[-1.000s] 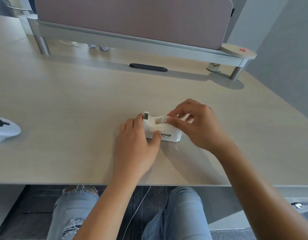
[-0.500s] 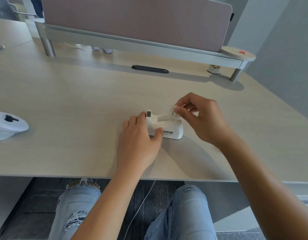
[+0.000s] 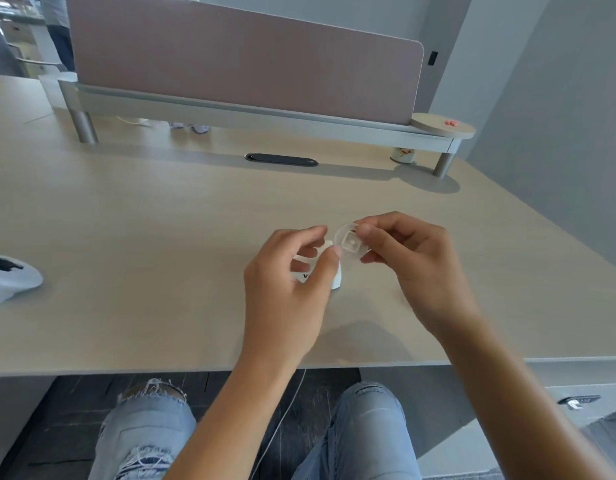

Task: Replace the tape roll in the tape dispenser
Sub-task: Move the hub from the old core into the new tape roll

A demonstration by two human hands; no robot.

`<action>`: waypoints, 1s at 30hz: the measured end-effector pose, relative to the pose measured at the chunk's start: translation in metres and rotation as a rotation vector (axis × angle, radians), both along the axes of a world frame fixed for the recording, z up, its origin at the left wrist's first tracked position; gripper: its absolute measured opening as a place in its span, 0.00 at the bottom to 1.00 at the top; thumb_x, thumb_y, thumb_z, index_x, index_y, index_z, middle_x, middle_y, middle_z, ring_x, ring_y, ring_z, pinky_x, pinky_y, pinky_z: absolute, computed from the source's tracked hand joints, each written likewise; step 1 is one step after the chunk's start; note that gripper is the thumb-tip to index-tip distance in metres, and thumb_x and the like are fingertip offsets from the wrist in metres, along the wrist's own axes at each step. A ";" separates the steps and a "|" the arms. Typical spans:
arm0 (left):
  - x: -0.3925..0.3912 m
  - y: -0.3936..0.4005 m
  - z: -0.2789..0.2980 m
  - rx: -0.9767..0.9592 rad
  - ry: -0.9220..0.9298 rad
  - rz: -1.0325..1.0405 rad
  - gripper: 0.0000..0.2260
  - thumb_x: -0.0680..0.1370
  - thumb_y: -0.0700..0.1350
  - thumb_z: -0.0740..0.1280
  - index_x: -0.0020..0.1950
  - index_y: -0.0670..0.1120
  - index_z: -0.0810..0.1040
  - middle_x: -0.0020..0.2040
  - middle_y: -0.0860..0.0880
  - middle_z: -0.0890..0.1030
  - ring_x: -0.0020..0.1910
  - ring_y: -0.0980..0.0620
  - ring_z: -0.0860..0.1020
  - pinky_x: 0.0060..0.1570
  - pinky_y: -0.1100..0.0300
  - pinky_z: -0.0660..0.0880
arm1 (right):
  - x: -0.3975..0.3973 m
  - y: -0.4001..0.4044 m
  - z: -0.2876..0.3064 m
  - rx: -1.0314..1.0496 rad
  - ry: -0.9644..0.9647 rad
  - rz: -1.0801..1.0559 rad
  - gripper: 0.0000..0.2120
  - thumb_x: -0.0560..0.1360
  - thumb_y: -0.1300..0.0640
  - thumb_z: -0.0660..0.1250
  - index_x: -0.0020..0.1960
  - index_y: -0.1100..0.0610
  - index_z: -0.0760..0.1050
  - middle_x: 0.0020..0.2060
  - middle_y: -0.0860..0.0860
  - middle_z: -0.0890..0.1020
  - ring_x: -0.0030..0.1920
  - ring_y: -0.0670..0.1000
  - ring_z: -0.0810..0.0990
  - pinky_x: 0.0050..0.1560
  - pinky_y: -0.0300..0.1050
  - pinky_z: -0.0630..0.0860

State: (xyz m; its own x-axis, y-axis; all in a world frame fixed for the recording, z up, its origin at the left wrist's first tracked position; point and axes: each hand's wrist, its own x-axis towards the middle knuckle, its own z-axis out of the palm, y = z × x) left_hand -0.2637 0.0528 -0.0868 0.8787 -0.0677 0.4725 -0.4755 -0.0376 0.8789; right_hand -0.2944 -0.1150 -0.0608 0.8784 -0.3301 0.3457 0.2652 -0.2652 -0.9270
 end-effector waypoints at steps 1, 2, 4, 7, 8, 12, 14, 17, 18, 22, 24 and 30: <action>-0.004 -0.002 0.006 -0.054 0.087 -0.073 0.08 0.78 0.43 0.73 0.56 0.47 0.87 0.49 0.53 0.88 0.48 0.56 0.85 0.47 0.63 0.80 | -0.006 0.001 0.003 0.050 -0.003 0.006 0.06 0.78 0.59 0.73 0.49 0.61 0.86 0.46 0.55 0.90 0.46 0.50 0.86 0.49 0.44 0.83; -0.007 -0.004 0.011 -0.103 0.155 -0.136 0.06 0.78 0.43 0.73 0.54 0.48 0.88 0.47 0.53 0.89 0.46 0.57 0.85 0.45 0.66 0.79 | -0.013 0.001 0.005 0.095 -0.003 0.015 0.06 0.77 0.57 0.74 0.48 0.60 0.87 0.46 0.55 0.90 0.46 0.51 0.86 0.50 0.46 0.83; -0.012 -0.009 0.017 -0.158 0.237 -0.230 0.07 0.78 0.43 0.73 0.51 0.51 0.89 0.44 0.55 0.90 0.44 0.57 0.84 0.44 0.65 0.80 | -0.024 0.000 0.008 0.151 0.001 0.021 0.08 0.74 0.54 0.74 0.47 0.58 0.87 0.47 0.56 0.90 0.47 0.54 0.87 0.50 0.48 0.82; -0.019 -0.018 0.017 -0.256 0.328 -0.293 0.06 0.78 0.41 0.73 0.49 0.49 0.89 0.42 0.51 0.90 0.40 0.55 0.83 0.43 0.60 0.81 | -0.035 -0.004 0.009 0.181 0.014 -0.004 0.09 0.74 0.54 0.74 0.49 0.58 0.88 0.49 0.57 0.90 0.50 0.61 0.87 0.52 0.50 0.83; -0.021 -0.021 0.017 -0.306 0.360 -0.298 0.06 0.78 0.40 0.73 0.48 0.48 0.89 0.42 0.50 0.89 0.39 0.54 0.82 0.43 0.59 0.80 | -0.039 -0.005 0.010 0.189 0.024 -0.005 0.12 0.72 0.52 0.75 0.50 0.59 0.88 0.49 0.57 0.90 0.50 0.61 0.87 0.52 0.50 0.83; -0.028 -0.031 0.013 -0.445 0.449 -0.294 0.06 0.78 0.38 0.72 0.47 0.45 0.90 0.42 0.43 0.89 0.40 0.49 0.82 0.48 0.56 0.82 | -0.049 -0.009 0.008 0.211 0.067 0.008 0.16 0.68 0.52 0.76 0.52 0.60 0.88 0.47 0.59 0.90 0.44 0.53 0.86 0.49 0.45 0.84; -0.032 -0.034 0.013 -0.460 0.478 -0.325 0.06 0.78 0.38 0.72 0.48 0.43 0.89 0.45 0.41 0.89 0.41 0.48 0.82 0.49 0.55 0.82 | -0.052 -0.012 0.005 0.244 0.074 0.011 0.16 0.68 0.52 0.76 0.51 0.60 0.88 0.46 0.59 0.90 0.44 0.53 0.86 0.48 0.43 0.83; -0.034 -0.037 0.011 -0.449 0.506 -0.373 0.06 0.78 0.39 0.72 0.49 0.40 0.89 0.44 0.41 0.88 0.42 0.47 0.83 0.48 0.56 0.82 | -0.054 -0.015 0.003 0.262 0.083 0.007 0.16 0.68 0.52 0.77 0.51 0.60 0.88 0.46 0.61 0.90 0.44 0.54 0.86 0.47 0.43 0.82; -0.033 -0.038 0.011 -0.435 0.507 -0.378 0.06 0.78 0.39 0.72 0.49 0.39 0.88 0.43 0.42 0.88 0.42 0.47 0.83 0.48 0.56 0.82 | -0.055 -0.015 0.003 0.264 0.087 0.009 0.16 0.68 0.52 0.77 0.52 0.60 0.88 0.46 0.61 0.90 0.44 0.54 0.86 0.47 0.43 0.82; -0.030 -0.037 0.010 -0.426 0.536 -0.428 0.06 0.77 0.39 0.73 0.48 0.38 0.88 0.41 0.44 0.88 0.43 0.47 0.83 0.49 0.57 0.82 | -0.058 -0.018 0.001 0.335 0.111 0.058 0.16 0.65 0.51 0.78 0.50 0.58 0.89 0.44 0.57 0.90 0.42 0.51 0.85 0.46 0.40 0.82; -0.030 -0.037 0.010 -0.433 0.560 -0.456 0.05 0.76 0.38 0.73 0.47 0.39 0.89 0.42 0.44 0.88 0.44 0.48 0.83 0.48 0.57 0.82 | -0.059 -0.019 0.001 0.369 0.120 0.073 0.17 0.64 0.51 0.78 0.48 0.59 0.89 0.42 0.56 0.89 0.41 0.51 0.85 0.45 0.39 0.82; -0.032 -0.039 0.011 -0.492 0.642 -0.516 0.05 0.77 0.38 0.72 0.43 0.40 0.87 0.40 0.46 0.87 0.40 0.51 0.82 0.44 0.61 0.81 | -0.060 -0.025 0.001 0.401 0.124 0.094 0.16 0.63 0.52 0.78 0.46 0.61 0.87 0.37 0.55 0.87 0.37 0.50 0.84 0.42 0.38 0.82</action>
